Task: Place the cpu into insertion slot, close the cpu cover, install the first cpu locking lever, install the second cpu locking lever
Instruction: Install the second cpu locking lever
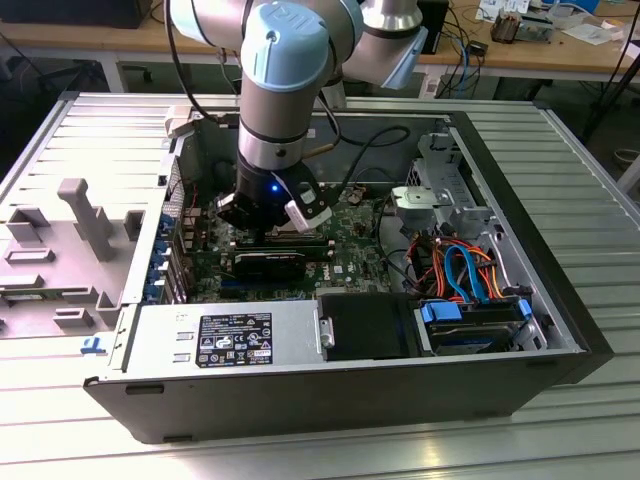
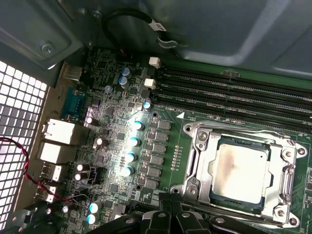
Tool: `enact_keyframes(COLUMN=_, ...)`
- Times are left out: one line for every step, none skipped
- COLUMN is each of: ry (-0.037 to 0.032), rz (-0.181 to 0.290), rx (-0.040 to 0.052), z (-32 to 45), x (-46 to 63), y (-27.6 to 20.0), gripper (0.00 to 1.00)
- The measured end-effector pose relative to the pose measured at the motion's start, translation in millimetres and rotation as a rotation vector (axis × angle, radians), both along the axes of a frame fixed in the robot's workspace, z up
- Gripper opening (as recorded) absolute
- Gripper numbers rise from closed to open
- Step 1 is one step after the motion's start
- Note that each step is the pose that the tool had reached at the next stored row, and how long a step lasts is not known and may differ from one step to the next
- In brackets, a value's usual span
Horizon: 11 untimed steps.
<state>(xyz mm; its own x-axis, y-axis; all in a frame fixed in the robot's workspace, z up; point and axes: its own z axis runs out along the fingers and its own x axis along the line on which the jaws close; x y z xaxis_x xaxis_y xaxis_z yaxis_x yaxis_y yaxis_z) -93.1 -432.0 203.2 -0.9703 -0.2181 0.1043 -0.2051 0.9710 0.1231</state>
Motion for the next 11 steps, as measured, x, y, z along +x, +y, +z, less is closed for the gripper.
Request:
enact_keyframes(ry=-0.0001, rz=0.000, rx=-0.0004, z=0.0, x=0.0, y=0.6, gripper=0.11)
enact_keyframes(ry=0.0001, rz=0.000, rx=-0.0001, z=0.0, x=0.0, y=1.5, gripper=0.11)
enact_keyframes(ry=0.0001, rz=0.000, rx=-0.0002, z=-0.1, x=0.1, y=2.2, gripper=0.11)
enact_keyframes(ry=0.0001, rz=0.000, rx=0.0000, z=-0.3, x=0.1, y=2.6, gripper=0.11)
enact_keyframes(ry=0.0002, rz=0.000, rx=-0.0012, z=-0.6, x=0.0, y=3.0, gripper=0.11)
enact_keyframes(ry=0.0003, rz=0.000, rx=-0.0052, z=-1.1, x=0.1, y=3.1, gripper=0.11)
enact_keyframes(ry=0.0004, rz=0.000, rx=-0.0059, z=-1.5, x=0.0, y=3.0, gripper=0.11)
enact_keyframes(ry=0.0006, rz=0.000, rx=-0.0061, z=-2.9, x=0.0, y=3.0, gripper=0.11)
enact_keyframes(ry=0.0005, rz=0.000, rx=-0.0061, z=-3.1, x=-0.1, y=3.0, gripper=0.11)
enact_keyframes(ry=-0.0004, rz=0.000, rx=-0.0059, z=-3.2, x=-0.2, y=3.0, gripper=0.11)
enact_keyframes(ry=-0.0017, rz=0.000, rx=-0.0057, z=-2.8, x=-0.5, y=3.1, gripper=0.11)
